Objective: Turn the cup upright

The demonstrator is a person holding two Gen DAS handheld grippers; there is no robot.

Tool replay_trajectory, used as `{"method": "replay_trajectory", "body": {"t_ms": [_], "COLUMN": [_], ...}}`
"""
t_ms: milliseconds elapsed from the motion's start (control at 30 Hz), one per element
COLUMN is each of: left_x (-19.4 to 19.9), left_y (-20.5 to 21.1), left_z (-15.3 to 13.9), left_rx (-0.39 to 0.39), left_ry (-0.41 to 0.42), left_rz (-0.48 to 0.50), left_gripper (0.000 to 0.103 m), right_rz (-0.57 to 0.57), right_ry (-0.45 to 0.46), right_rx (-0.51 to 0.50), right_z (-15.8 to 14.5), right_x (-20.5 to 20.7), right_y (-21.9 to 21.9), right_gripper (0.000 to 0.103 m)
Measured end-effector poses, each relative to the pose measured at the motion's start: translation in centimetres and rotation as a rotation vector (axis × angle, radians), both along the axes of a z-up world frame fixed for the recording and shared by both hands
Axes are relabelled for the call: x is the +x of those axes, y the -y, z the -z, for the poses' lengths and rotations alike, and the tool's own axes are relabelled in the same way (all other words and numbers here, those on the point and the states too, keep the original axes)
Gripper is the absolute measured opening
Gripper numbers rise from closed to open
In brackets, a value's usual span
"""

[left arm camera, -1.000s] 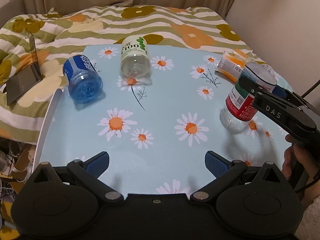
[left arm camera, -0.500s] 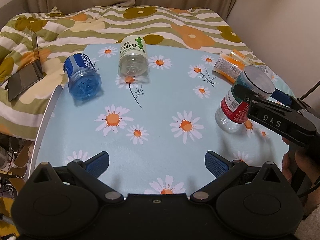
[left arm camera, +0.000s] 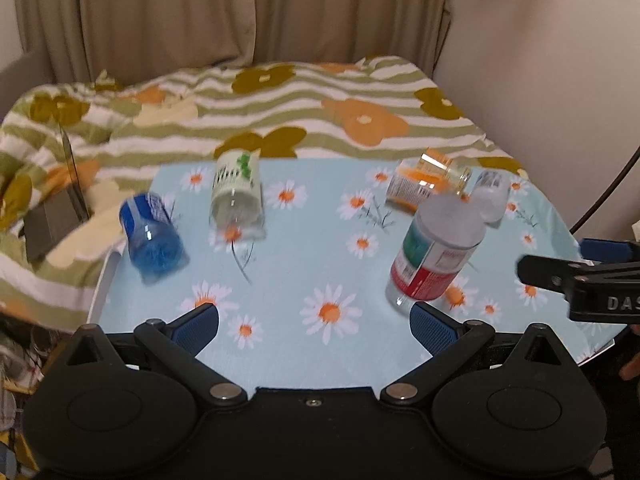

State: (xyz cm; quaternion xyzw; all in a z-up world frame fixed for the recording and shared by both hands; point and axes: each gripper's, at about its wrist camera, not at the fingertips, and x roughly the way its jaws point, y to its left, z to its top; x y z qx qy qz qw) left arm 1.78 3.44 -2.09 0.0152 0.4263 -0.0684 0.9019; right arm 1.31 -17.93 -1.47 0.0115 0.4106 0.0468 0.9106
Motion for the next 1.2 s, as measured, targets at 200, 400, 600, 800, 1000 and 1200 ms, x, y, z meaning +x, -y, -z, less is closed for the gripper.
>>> {"method": "replay_trajectory", "body": {"t_ms": [200,400,600,800,1000,1200], "left_x": [-0.9,-1.3,-1.6,-1.4,-1.4,-1.4], "left_y": [1.6,2.2,2.4,2.8,2.7,2.5], "left_z": [-1.1,-1.1,-1.1,-1.3,-1.3,-1.3], "left_rx": [0.035,0.044,0.045,0.058,0.065,0.066], "left_ry": [0.058,0.070,0.082,0.097,0.100,0.102], "left_rz": [-0.018,-0.022,-0.021,-0.007,-0.008,-0.008], "left_gripper": [0.103,0.103,0.103,0.103,0.103,0.103], "right_rz": [0.025,0.050,0.064,0.072,0.078,0.079], "right_ry": [-0.037,-0.078,-0.092,-0.093,-0.099,-0.099], "right_rx": [-0.059,-0.047,-0.053,-0.056,-0.060,-0.060], "right_z": [-1.3,-0.8,-0.1,0.0,0.1,0.1], "right_x": [-0.8,-1.0,-1.2,-1.3,-1.1,-1.1], "right_y": [1.6,2.7,2.7,2.7,2.6,2.5], "right_gripper": [0.103,0.103,0.103,0.103,0.103,0.103]}}
